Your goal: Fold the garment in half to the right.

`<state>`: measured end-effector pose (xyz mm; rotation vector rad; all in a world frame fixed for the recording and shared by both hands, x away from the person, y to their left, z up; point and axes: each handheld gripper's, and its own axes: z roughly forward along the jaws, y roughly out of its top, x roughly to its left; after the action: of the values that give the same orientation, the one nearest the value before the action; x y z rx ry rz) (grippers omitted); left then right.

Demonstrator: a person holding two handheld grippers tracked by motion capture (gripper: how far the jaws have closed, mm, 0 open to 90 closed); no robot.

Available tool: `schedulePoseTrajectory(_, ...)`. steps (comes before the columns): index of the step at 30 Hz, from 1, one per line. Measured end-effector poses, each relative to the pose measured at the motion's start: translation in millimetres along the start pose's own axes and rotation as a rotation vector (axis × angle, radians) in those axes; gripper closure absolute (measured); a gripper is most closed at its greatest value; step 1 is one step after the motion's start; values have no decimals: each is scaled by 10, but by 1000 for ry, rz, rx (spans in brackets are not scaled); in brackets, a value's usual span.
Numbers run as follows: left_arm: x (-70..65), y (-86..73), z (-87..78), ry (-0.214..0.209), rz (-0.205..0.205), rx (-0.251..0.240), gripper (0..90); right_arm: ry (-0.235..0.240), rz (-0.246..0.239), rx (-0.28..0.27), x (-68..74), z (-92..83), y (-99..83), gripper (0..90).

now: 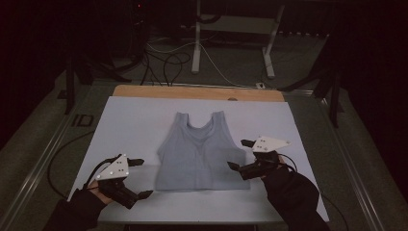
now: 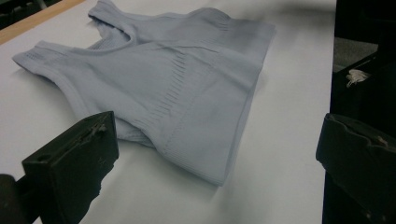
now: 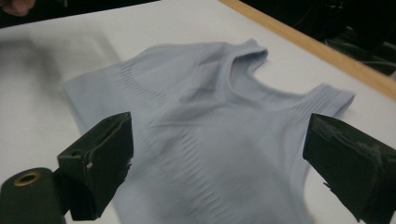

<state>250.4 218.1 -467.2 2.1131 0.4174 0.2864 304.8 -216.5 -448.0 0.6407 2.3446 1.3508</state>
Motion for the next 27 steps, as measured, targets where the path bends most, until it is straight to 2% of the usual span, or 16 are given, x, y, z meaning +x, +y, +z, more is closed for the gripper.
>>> schedulePoseTrajectory(6,-1,40,-14,-3,-1,8,2,3,-28,-15,-60,69,197,86)
schedulePoseTrajectory(13,-13,70,3,-16,-3,17,2,4,-36,-33,-122,154,366,87)
schedulePoseTrajectory(15,-29,93,13,-15,12,23,2,9,-31,-37,-159,227,436,87)
schedulePoseTrajectory(23,-10,123,17,0,2,28,2,27,-51,-37,-214,416,650,87)
schedulePoseTrajectory(27,-15,134,45,6,11,40,2,41,-59,-39,-226,514,761,87)
